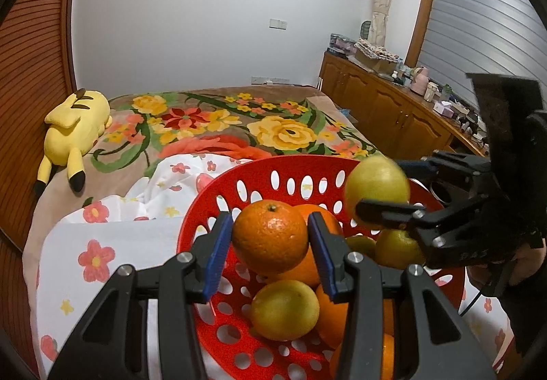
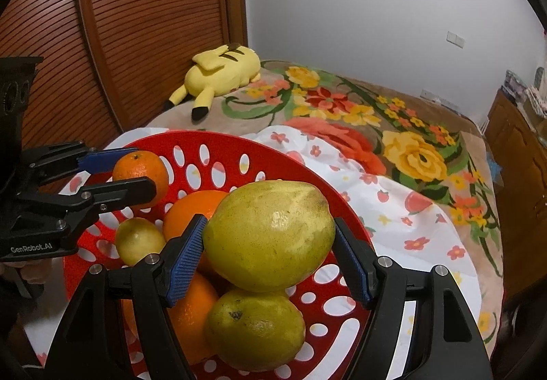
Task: Organize fruits
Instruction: 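Open the left tool to drop the mandarin while the right tool releases the pear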
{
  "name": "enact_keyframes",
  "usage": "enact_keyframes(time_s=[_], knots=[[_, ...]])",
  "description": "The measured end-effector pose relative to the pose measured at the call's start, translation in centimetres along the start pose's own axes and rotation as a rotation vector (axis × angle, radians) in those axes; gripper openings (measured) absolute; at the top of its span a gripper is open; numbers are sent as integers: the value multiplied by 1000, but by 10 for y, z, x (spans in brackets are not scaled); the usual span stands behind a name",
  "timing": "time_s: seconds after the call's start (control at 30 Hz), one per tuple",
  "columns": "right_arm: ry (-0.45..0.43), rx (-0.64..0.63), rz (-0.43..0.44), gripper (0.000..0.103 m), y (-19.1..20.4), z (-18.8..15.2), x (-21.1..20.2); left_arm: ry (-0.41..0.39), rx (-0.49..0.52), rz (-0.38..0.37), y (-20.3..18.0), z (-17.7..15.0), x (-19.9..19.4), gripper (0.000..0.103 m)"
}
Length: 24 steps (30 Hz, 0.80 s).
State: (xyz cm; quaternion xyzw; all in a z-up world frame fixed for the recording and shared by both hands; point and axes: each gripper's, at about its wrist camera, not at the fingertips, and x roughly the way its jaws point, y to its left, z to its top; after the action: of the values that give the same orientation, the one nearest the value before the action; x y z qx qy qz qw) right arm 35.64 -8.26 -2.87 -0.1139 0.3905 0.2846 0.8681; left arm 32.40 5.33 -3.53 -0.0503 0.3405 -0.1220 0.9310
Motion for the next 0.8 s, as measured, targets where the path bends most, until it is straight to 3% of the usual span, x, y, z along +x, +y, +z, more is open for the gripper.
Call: enact_keyframes(time_s=[0.33, 0.43, 0.8], knots=[[-85, -4, 6, 77, 7, 6, -32, 4, 2, 12, 1, 3, 2, 45], [-90, -9, 4, 77, 11, 1, -39, -15, -2, 16, 0, 7, -2, 55], [-140, 36, -14, 77, 30, -36, -82, -28, 17, 26, -14, -9, -36, 56]])
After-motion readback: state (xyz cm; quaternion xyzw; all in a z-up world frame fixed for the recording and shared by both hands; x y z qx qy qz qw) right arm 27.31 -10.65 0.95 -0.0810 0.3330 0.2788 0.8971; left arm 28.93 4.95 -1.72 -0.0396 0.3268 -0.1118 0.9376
